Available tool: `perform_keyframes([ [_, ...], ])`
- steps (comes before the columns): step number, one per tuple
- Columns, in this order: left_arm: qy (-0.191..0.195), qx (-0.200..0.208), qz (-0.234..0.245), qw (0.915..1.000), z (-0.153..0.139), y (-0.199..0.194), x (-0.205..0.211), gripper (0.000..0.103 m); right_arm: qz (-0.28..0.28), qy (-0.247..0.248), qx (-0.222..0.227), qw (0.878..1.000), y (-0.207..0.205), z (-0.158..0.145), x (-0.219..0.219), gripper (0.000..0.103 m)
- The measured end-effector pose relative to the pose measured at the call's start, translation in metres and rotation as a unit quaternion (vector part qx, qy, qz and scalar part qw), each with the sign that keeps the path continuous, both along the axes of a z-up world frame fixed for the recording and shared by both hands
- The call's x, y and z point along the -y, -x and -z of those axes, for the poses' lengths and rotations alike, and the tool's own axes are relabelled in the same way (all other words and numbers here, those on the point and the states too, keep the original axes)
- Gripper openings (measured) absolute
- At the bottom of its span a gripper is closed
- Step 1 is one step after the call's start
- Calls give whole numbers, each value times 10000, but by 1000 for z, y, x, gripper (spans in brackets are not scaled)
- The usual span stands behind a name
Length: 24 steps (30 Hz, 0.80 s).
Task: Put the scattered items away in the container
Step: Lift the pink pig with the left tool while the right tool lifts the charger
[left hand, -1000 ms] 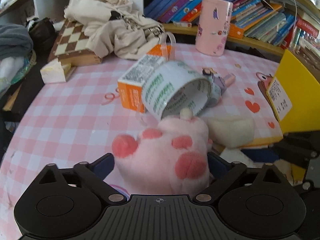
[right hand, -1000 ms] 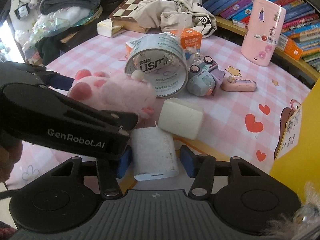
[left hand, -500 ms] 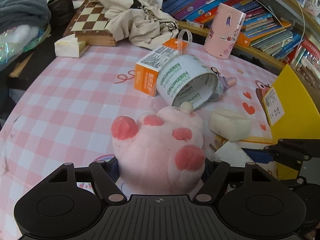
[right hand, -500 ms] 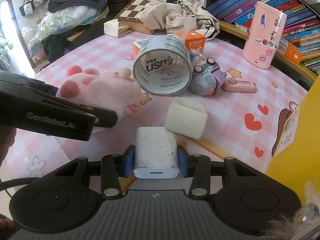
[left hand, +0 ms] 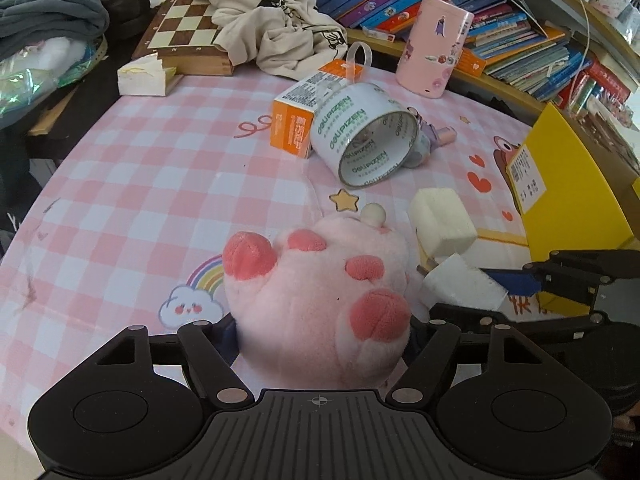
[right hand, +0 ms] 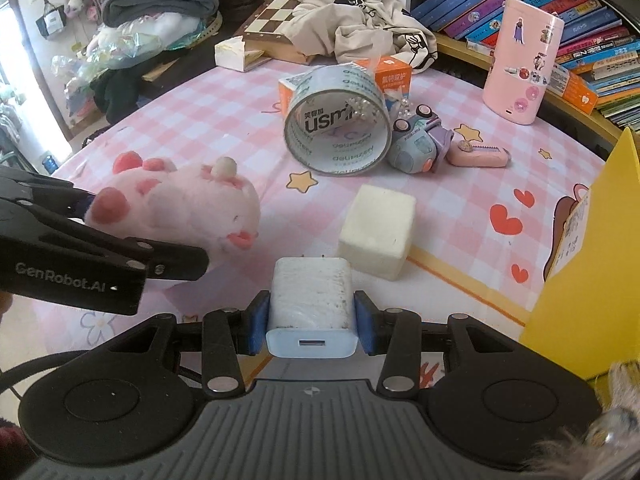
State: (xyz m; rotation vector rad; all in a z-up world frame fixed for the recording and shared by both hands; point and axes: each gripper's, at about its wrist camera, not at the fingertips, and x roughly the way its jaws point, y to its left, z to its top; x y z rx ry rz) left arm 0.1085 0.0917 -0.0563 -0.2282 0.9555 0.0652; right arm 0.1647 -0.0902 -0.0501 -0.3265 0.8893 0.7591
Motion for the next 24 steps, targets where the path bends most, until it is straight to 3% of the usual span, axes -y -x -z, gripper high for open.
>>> perform_keyframes([
  [8,-184,-170,-28,9997,5,18,2,79,121,151,37,9998,5,1,3,41],
  [24,-1095,32,551,9925,1,10,22,80,-111,323,53,9994,3,7,-6,42],
])
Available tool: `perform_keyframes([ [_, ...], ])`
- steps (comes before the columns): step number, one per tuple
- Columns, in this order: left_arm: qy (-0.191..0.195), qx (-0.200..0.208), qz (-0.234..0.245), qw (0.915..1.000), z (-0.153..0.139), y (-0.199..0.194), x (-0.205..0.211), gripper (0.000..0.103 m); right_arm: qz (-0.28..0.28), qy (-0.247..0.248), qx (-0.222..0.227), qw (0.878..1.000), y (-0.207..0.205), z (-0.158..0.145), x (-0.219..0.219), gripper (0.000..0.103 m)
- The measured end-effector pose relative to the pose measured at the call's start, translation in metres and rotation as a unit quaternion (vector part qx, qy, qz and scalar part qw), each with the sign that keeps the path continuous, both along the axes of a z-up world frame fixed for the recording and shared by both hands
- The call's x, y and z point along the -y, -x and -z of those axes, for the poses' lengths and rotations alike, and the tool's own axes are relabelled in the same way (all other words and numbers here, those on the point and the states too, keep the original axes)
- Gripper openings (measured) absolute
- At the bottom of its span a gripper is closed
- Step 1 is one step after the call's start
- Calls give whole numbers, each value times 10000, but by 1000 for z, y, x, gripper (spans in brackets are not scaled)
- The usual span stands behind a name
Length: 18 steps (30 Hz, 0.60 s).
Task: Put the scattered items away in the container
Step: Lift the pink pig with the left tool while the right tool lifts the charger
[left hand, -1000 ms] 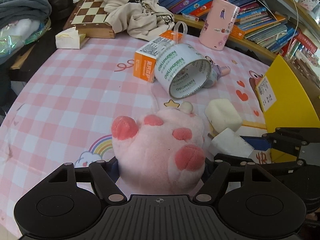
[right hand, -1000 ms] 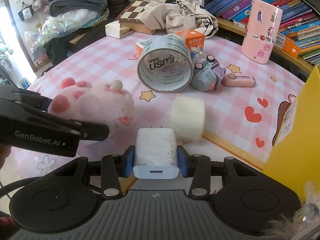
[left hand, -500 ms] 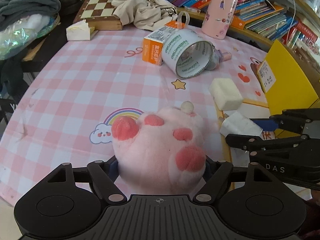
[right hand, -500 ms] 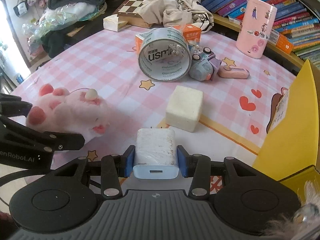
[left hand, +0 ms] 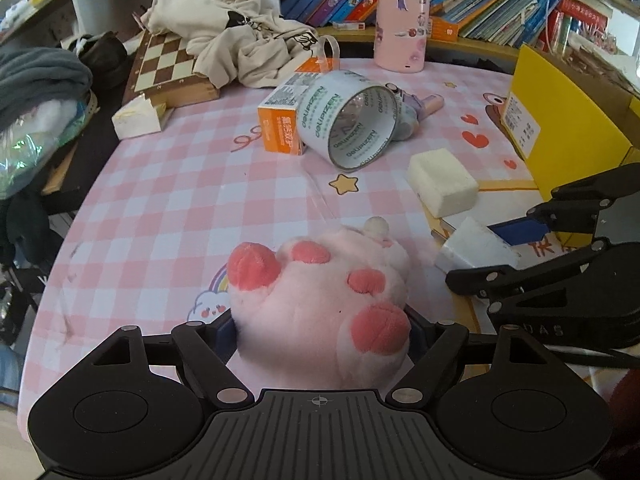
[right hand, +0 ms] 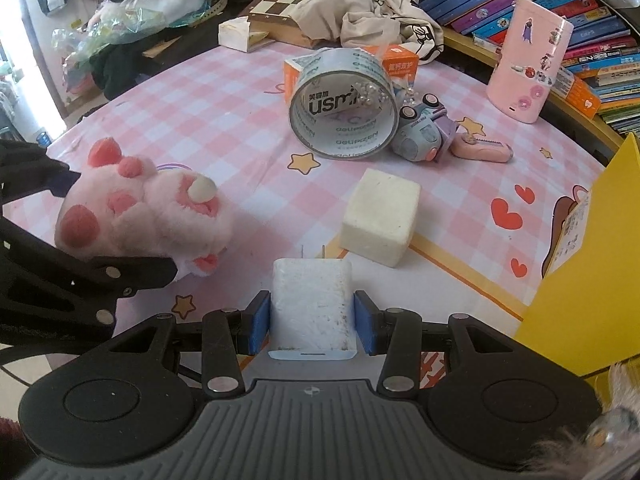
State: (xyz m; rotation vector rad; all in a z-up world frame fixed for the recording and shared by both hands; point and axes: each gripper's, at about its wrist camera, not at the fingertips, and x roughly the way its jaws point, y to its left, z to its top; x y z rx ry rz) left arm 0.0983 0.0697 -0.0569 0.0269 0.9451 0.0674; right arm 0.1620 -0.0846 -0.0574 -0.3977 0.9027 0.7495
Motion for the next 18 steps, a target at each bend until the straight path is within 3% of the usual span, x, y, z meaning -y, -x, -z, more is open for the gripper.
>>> perform_keyframes([
  [8,-209,-51,65,9997,7,-8,5,84,0,80,5,10000,0,2,1,48],
  [14,-37,-72,-34,10000,9,-12,0,84,49,-30,-81,10000,-3,3,3,47],
  [18,159,-5,-81,9998,11,-12,-4,80,21,-82,-140,9999,-5,2,3,41],
])
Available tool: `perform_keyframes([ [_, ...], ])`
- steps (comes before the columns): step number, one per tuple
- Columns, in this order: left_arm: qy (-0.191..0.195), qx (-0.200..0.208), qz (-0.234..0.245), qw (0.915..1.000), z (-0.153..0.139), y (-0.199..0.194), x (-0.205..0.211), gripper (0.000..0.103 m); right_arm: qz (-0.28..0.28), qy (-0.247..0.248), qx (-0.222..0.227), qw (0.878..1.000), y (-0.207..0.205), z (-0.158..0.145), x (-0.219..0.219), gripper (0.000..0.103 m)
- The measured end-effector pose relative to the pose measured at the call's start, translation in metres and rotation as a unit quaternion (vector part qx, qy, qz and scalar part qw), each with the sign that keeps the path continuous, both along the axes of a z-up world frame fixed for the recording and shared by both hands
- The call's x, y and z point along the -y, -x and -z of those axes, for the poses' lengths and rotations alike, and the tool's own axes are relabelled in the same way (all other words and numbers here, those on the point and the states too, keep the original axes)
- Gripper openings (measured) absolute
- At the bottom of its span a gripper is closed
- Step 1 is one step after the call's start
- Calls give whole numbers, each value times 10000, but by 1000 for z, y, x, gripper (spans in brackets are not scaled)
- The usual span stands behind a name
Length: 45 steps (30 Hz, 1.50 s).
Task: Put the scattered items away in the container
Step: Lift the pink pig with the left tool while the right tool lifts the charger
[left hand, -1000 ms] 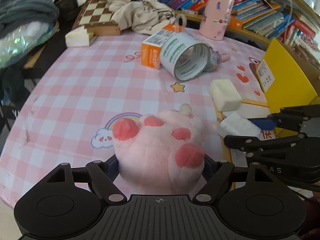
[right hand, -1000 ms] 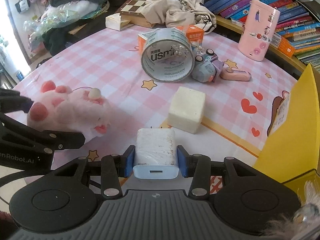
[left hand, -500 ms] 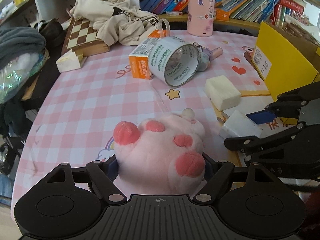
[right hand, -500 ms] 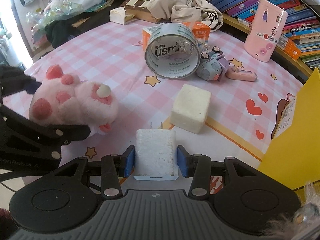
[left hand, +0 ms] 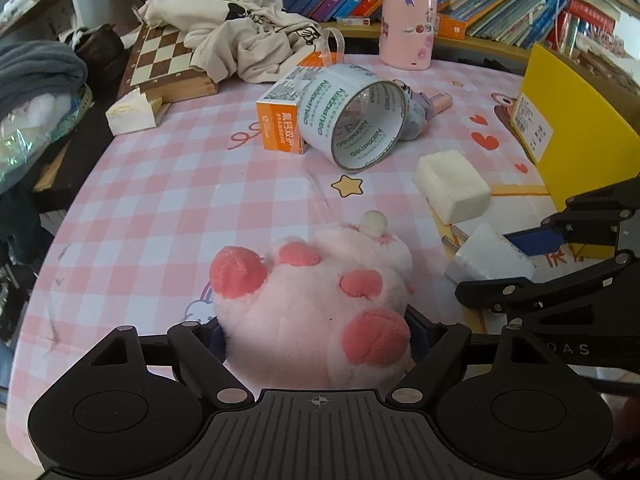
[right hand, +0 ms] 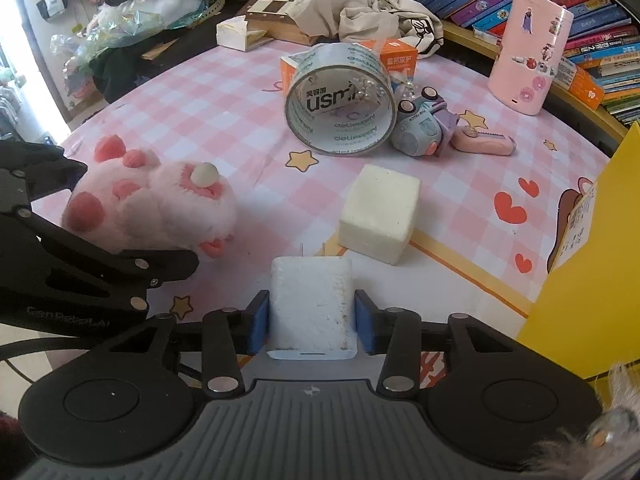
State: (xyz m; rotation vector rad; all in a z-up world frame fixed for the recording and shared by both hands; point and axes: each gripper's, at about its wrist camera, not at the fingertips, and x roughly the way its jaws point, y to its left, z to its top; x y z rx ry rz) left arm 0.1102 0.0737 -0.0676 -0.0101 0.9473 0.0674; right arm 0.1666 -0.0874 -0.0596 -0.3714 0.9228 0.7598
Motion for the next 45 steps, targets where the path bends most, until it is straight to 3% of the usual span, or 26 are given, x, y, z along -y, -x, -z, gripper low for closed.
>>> perform_keyframes([
  [3,306,80,-147,9994,-4,1,-6,73,76,-158,-142,9997,-3,-2,4,41],
  [16,1107,679,-518,9902,-43,24,-21,73,385,-797,81,9960,14,-43,22,41],
  [29,1241,942,-328,9872,-57,61,-8,73,654,-912,425,9928,57,-60,44,41],
  [45,1121,1019,142,9884,-65,94,20,73,1024,-1012,638,9875,104,-66,73,41],
])
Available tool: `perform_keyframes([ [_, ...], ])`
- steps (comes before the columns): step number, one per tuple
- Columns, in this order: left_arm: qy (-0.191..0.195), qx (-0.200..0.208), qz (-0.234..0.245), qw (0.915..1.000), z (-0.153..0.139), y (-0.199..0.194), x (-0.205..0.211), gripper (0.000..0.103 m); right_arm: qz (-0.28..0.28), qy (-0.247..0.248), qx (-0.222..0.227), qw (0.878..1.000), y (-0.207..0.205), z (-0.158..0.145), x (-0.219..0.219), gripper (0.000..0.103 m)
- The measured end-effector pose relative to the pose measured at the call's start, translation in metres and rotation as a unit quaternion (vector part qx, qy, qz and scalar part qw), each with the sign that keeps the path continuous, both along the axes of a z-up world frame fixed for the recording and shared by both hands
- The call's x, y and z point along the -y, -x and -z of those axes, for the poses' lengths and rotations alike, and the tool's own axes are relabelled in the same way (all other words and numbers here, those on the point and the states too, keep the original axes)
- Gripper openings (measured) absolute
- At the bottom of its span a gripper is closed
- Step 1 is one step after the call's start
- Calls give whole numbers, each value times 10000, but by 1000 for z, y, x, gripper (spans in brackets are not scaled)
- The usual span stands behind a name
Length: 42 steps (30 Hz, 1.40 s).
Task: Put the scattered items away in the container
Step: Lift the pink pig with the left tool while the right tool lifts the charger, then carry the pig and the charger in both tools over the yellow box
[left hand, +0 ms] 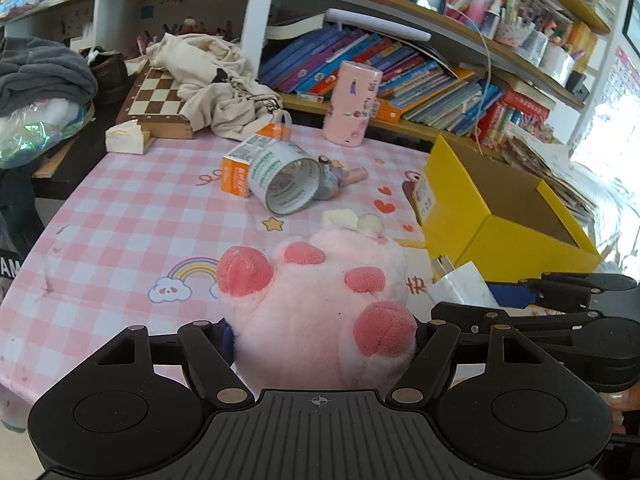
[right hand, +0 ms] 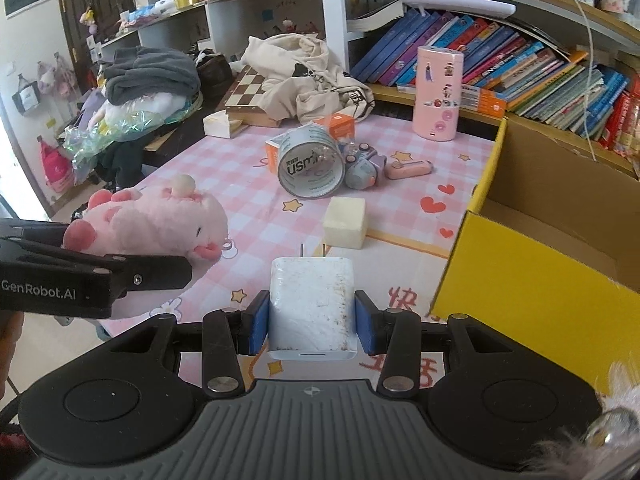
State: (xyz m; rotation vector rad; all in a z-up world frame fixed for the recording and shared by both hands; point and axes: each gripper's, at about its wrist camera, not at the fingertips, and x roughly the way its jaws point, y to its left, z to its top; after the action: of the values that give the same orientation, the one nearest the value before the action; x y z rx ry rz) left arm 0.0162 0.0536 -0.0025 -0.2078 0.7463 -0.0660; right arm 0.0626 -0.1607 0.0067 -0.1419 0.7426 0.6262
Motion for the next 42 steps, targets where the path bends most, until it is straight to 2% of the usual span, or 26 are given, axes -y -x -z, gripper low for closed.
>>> perform_keyframes([
  [13,26,28,268,9996,-2,15,10,73,129,-14,25,9999,25,-2,11,41],
  [42,97,-6,1225,9924,1,-6,57,73,1178,45,-39,9930,40,-2,68,41],
])
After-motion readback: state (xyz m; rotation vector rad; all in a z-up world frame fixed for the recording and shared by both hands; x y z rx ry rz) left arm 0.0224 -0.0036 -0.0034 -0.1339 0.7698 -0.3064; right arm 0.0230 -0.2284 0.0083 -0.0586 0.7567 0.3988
